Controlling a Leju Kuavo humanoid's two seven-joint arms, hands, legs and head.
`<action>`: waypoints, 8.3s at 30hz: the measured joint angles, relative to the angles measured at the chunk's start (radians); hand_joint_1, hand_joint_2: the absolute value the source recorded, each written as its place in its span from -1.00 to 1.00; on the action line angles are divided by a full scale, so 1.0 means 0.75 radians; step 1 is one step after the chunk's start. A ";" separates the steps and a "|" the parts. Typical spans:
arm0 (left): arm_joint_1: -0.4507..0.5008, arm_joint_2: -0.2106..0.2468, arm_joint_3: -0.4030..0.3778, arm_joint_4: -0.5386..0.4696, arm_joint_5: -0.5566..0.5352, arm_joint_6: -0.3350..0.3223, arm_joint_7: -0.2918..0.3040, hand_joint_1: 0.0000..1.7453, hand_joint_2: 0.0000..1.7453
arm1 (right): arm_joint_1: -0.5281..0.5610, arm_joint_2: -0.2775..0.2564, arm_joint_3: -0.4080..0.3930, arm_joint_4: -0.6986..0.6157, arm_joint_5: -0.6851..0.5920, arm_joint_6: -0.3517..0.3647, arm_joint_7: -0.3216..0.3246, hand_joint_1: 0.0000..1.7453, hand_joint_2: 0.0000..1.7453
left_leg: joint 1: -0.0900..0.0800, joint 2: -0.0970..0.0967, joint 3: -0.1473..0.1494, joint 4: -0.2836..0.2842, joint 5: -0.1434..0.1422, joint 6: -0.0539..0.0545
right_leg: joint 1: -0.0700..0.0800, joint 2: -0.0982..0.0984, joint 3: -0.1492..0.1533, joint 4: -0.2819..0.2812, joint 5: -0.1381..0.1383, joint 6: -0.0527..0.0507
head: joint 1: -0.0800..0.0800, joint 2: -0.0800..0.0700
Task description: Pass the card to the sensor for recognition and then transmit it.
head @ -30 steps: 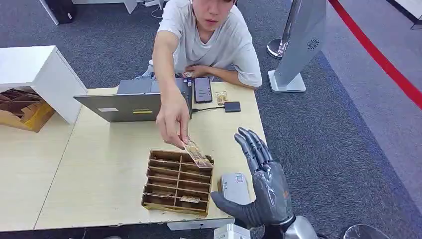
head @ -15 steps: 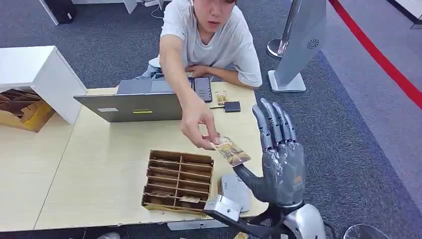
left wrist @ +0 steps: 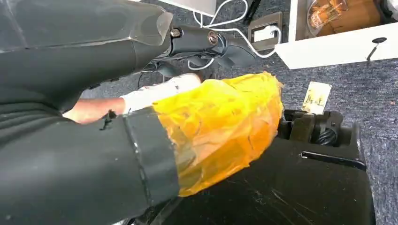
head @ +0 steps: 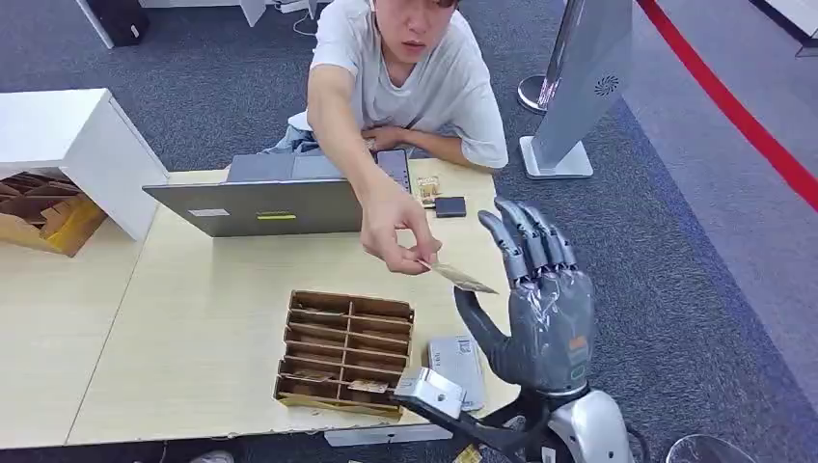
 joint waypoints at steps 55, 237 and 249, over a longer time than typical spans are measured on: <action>0.037 0.008 0.000 -0.001 0.085 0.093 0.030 -1.00 -1.00 | 0.306 -0.041 -0.139 0.051 -1.163 0.386 0.047 1.00 1.00 | 0.000 0.000 0.000 0.000 -0.001 0.000 | 0.000 0.000 0.000 0.000 0.000 0.000 | 0.000 0.000; 0.001 0.026 0.000 -0.133 -0.173 -0.043 0.056 -1.00 -1.00 | -0.083 0.141 -0.311 0.851 -0.234 0.406 0.344 1.00 1.00 | 0.000 0.000 0.001 0.000 0.001 0.000 | 0.000 0.000 0.001 0.000 0.001 0.000 | 0.000 0.000; -0.006 0.026 0.000 -0.133 -0.164 -0.049 0.056 -1.00 -1.00 | -0.090 0.154 -0.315 0.851 -0.194 0.400 0.335 1.00 1.00 | 0.000 0.000 0.001 0.000 0.001 0.000 | 0.000 0.000 0.001 0.000 0.001 0.000 | 0.000 0.000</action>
